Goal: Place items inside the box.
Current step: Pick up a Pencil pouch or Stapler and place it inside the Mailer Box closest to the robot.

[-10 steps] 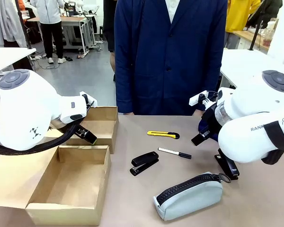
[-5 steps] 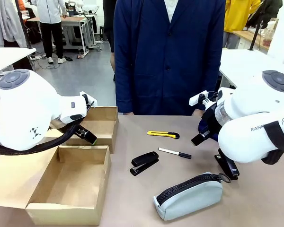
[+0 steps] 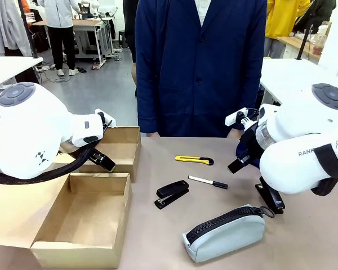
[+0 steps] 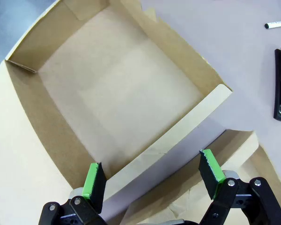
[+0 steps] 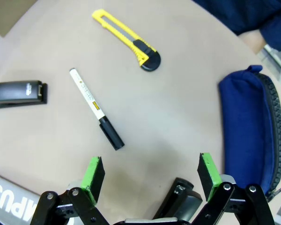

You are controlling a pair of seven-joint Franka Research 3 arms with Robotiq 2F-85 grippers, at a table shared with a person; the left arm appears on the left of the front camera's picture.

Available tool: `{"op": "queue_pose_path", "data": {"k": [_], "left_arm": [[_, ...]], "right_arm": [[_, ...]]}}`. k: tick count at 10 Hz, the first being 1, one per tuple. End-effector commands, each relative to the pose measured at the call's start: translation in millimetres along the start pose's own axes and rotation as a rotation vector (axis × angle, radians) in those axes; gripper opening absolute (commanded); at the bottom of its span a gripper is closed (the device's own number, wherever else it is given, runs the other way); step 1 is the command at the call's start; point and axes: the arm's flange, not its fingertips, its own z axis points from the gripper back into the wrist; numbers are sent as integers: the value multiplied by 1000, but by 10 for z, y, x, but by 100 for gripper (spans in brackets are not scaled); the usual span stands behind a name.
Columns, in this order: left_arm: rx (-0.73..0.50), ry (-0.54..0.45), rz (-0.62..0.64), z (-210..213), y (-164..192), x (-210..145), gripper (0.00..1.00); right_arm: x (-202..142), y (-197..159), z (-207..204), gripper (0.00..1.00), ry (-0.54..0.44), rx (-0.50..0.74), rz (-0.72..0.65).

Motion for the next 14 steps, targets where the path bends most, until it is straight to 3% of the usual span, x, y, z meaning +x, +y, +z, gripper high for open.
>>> {"op": "queue_pose_path", "data": {"k": [1, 2, 3, 4, 6, 7, 8, 10, 12, 13, 14], "left_arm": [[-67, -51, -29, 275, 30, -34, 100], [-168, -100, 7, 671, 76, -73, 100], [-219, -66, 89, 1119, 130, -140, 100], [-305, -119, 152, 1501, 244, -278, 100], [-655, -99, 97, 1926, 733, -740, 100], [-781, -140, 162, 1994, 1132, -1049, 100], [-879, -226, 305, 1982, 1561, -1353, 100], [-1068, -514, 615, 1802, 2270, -2090, 100], [-1249, -788, 884, 1436, 2495, -2641, 100], [-1281, -869, 998, 1264, 2483, -2680, 100], [-1247, -923, 1064, 1101, 2356, -2546, 100]], "right_arm": [[77, -80, 242, 100, 41, 61, -35], [165, -244, 652, 100, 62, 121, -167], [178, -488, 1216, 100, 68, 226, -353], [72, -685, 1618, 100, 68, 299, -483], [-537, -1293, 2228, 100, 19, 471, -703], [-1126, -1741, 2461, 100, -72, 563, -758], [-1715, -2131, 2555, 100, -187, 618, -898], [-2764, -2567, 2516, 100, -419, 717, -1178], [-3534, -2714, 2204, 100, -616, 697, -1335], [-3678, -2742, 2080, 100, -679, 638, -1341], [-3551, -2725, 2061, 100, -616, 506, -1312]]}}
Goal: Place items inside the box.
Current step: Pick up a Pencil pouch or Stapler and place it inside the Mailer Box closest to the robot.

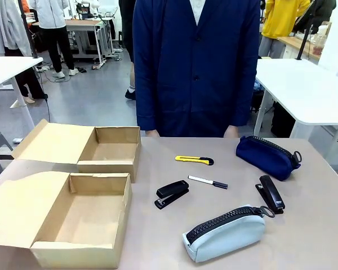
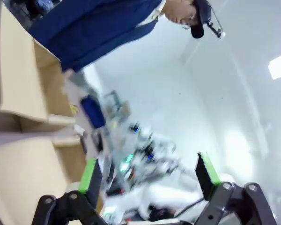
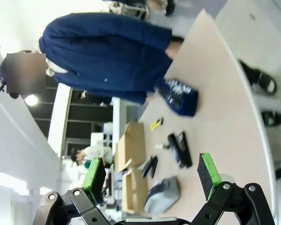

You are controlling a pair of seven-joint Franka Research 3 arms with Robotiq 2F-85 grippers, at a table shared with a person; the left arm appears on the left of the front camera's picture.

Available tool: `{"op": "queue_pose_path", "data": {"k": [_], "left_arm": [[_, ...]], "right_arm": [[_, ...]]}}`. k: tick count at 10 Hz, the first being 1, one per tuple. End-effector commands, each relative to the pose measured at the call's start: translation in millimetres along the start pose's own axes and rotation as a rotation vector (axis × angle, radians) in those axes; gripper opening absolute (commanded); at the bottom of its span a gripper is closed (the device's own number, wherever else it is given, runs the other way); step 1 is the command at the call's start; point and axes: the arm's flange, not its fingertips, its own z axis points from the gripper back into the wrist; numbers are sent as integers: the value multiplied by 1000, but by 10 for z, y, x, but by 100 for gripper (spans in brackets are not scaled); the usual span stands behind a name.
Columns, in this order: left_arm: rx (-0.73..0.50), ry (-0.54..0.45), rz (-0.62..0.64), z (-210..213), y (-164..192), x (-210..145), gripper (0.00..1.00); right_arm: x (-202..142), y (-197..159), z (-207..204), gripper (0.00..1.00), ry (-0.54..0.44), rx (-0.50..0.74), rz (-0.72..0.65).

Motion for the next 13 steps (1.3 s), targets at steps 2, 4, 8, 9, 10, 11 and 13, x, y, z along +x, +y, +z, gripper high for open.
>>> {"op": "queue_pose_path", "data": {"k": [2, 4, 8, 9, 10, 11, 13], "left_arm": [[59, 130, -85, 82, -199, -18, 100], [59, 130, -85, 82, -199, -18, 100], [59, 130, -85, 82, -199, -18, 100], [59, 130, -85, 82, -199, -18, 100], [59, 130, -85, 82, -199, -18, 100], [59, 130, -85, 82, -199, -18, 100], [59, 130, -85, 82, -199, -18, 100]], "right_arm": [[-34, 130, 94, 100, 48, 4, -37], [-34, 130, 94, 100, 48, 4, -37], [-535, 362, -703, 100, 269, -114, 157], [-791, 453, -1057, 100, 381, -122, 228], [-1052, 505, -1387, 100, 463, -145, 300], [-1262, 490, -1619, 100, 570, -173, 348], [-1001, 425, -1334, 100, 514, -238, 364]]}}
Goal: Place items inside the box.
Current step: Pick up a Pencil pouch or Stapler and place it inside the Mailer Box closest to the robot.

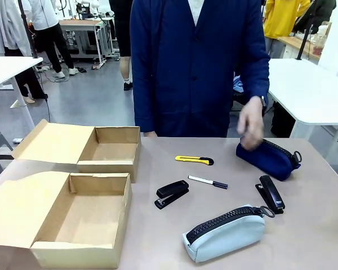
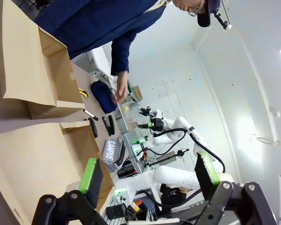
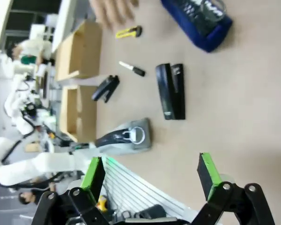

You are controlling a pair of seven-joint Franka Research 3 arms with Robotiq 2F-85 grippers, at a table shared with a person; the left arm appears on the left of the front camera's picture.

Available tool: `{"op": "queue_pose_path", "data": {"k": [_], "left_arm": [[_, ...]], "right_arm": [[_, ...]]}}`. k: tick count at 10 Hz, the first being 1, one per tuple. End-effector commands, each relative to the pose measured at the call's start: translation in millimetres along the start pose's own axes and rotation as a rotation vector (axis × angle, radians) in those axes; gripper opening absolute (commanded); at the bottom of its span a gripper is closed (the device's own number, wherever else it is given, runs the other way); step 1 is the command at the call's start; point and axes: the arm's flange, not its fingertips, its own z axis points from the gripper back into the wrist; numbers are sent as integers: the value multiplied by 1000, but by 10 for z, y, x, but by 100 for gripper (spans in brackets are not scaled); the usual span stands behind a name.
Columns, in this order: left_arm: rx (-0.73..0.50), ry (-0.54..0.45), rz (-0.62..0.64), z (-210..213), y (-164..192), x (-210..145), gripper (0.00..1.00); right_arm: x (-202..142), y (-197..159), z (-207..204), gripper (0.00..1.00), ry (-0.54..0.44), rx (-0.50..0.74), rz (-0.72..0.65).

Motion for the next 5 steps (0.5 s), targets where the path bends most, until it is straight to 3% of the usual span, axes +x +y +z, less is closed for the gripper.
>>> {"op": "queue_pose_path", "data": {"k": [1, 2, 3, 4, 5], "left_arm": [[-21, -7, -26, 10, -9, -23, 100], [-21, -7, -26, 10, -9, -23, 100], [-21, -7, -26, 10, -9, -23, 100], [-21, -7, -26, 10, -9, -23, 100], [-21, -7, -26, 10, -9, -23, 100]], "right_arm": [[-730, -351, 452, 100, -168, -20, -68], [-946, -608, 894, 100, -229, -39, -114], [-1138, -750, 1228, 100, -355, -72, -160], [-1267, -801, 1407, 100, -414, -2, -144], [-1287, -834, 1471, 100, -453, -13, -163]]}}
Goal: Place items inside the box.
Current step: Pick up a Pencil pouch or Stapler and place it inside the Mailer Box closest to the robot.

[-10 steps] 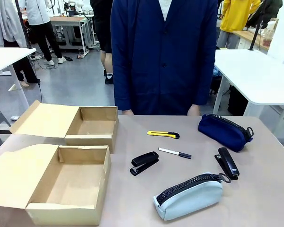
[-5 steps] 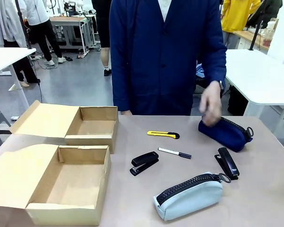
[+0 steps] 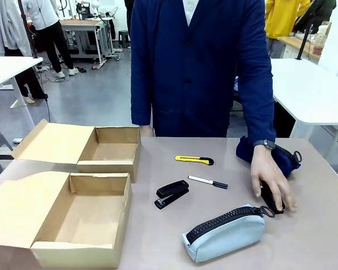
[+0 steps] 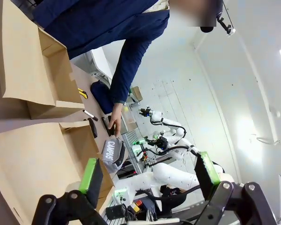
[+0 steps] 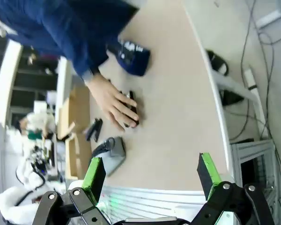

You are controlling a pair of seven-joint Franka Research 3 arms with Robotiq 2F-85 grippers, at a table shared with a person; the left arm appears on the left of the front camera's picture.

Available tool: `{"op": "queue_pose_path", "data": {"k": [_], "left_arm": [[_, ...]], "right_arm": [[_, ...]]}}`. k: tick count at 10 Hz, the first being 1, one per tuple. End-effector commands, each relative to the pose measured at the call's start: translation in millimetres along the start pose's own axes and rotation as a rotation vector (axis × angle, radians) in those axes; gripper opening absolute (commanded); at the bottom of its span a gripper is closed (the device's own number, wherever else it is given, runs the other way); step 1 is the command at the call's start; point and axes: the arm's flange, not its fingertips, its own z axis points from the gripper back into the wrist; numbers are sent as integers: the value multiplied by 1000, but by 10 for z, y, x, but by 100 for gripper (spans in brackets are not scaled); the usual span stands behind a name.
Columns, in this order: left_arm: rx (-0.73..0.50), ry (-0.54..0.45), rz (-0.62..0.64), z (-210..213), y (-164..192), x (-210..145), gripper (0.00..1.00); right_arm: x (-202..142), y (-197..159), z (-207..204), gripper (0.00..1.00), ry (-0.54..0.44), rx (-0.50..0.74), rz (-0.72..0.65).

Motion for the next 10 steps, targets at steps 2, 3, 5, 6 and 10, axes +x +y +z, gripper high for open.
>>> {"op": "queue_pose_path", "data": {"k": [2, 3, 5, 6, 10], "left_arm": [[-19, -3, -24, -5, 0, -12, 100], [-19, -3, -24, -5, 0, -12, 100], [-19, -3, -24, -5, 0, -12, 100], [-19, -3, -24, -5, 0, -12, 100], [-19, -3, -24, -5, 0, -12, 100]], "right_arm": [[106, 67, -191, 100, -3, 20, 41], [116, 88, -252, 100, 9, 25, 48], [129, 228, -459, 100, -10, 19, 75], [86, 410, -694, 100, -11, 23, 161], [-356, 983, -1881, 100, 113, -49, 526]]}}
